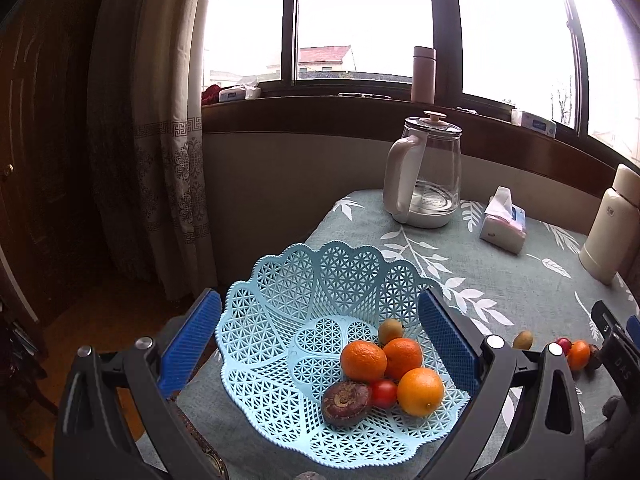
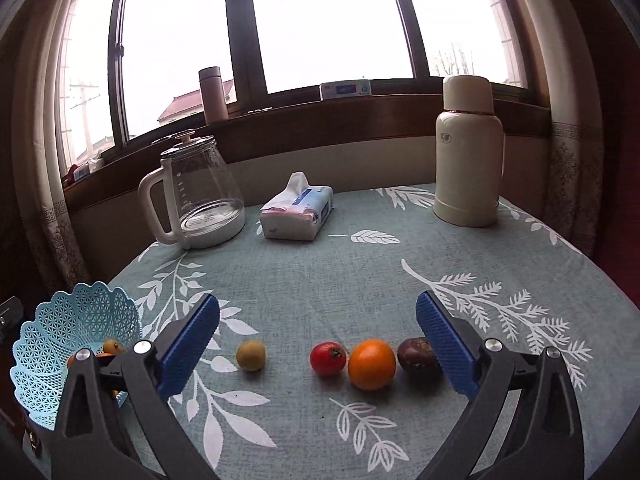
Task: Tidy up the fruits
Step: 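Move the right tool to the dark passion fruit and close on it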
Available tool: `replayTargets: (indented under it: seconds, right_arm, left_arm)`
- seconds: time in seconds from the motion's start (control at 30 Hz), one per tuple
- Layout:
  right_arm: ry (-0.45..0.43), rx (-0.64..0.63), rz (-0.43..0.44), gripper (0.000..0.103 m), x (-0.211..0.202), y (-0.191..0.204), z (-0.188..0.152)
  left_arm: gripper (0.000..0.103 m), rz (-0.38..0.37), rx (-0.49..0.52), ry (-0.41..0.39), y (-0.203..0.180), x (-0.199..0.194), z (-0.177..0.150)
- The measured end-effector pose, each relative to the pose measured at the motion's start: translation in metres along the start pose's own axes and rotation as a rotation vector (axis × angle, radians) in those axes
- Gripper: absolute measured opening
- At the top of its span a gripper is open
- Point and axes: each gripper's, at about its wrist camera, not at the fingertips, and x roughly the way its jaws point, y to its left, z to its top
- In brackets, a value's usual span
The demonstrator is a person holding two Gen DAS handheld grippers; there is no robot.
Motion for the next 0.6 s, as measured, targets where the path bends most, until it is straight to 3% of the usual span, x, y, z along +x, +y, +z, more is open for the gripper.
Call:
replayTargets:
  seconds: [0.27,0.6]
  right_arm:
    - [0.011,0.070,-0.076,0.098,0.003,-0.042,0.004]
    - [0.121,0.242,-0.118,0.098,0.016,-0.115,0.001]
  left_arm:
    - [0.100,-0.019,0.027,-0.008,-0.013,-0.008,-0.001]
    - [0.100,-0.057,0.062,0.006,-0.029,-0.009,-0.007]
